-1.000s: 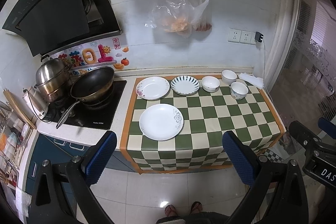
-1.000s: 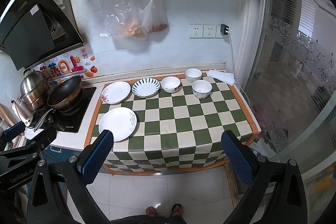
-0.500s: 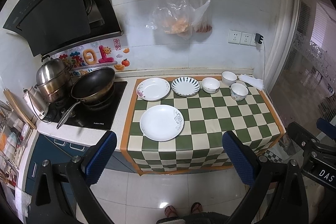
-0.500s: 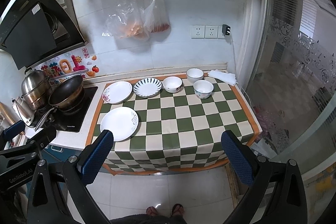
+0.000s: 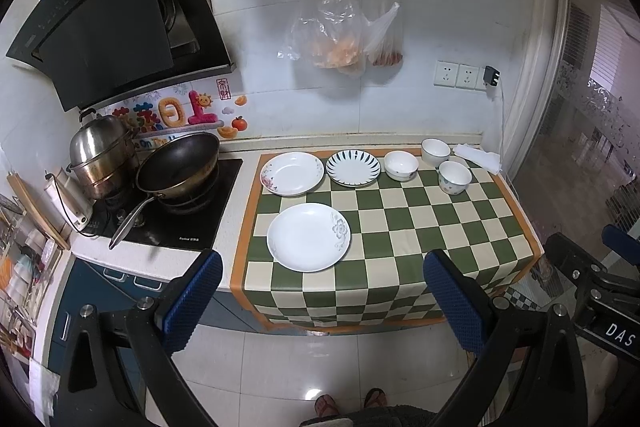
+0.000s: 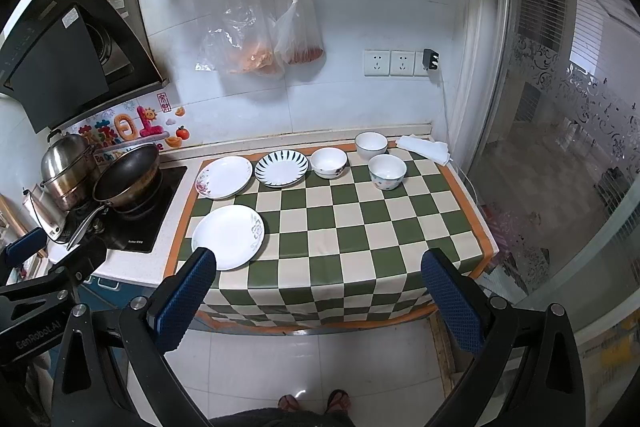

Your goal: Organize plates and bowls

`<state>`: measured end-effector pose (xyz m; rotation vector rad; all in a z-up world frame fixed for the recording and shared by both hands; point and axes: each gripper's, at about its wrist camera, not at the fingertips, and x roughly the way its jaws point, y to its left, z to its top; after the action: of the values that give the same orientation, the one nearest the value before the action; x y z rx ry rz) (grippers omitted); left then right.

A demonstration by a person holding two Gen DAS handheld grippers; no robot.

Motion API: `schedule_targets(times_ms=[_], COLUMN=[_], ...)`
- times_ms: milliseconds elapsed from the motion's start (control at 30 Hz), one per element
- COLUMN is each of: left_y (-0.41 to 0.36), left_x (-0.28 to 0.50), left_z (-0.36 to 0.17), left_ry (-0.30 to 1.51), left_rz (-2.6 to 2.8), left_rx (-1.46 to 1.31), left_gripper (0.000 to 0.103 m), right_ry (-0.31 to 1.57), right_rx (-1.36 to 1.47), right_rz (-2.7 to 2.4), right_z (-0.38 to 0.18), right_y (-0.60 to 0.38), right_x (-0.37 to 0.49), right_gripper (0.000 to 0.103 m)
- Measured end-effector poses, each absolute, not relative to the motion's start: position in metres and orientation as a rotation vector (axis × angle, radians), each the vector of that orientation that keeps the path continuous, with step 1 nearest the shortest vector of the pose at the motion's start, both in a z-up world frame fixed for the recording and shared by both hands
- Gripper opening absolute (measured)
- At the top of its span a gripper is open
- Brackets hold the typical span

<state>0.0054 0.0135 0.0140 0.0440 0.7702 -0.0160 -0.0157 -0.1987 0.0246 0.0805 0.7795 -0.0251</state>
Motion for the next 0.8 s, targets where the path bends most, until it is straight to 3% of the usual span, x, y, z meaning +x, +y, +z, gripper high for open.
schedule_targets(times_ms=[800], left_y=[0.0126], left_x=[0.0034], left_z=[0.0104], left_ry=[0.765], left_rz=[-0.022], left_rx=[0.036], left_gripper=[0.103], right_ry=[0.771], right_rx=[0.070], right_rz=[-0.026], right_z=[0.0285], right_y=[-0.1963], right_x=[-0.0164], right_gripper=[0.103])
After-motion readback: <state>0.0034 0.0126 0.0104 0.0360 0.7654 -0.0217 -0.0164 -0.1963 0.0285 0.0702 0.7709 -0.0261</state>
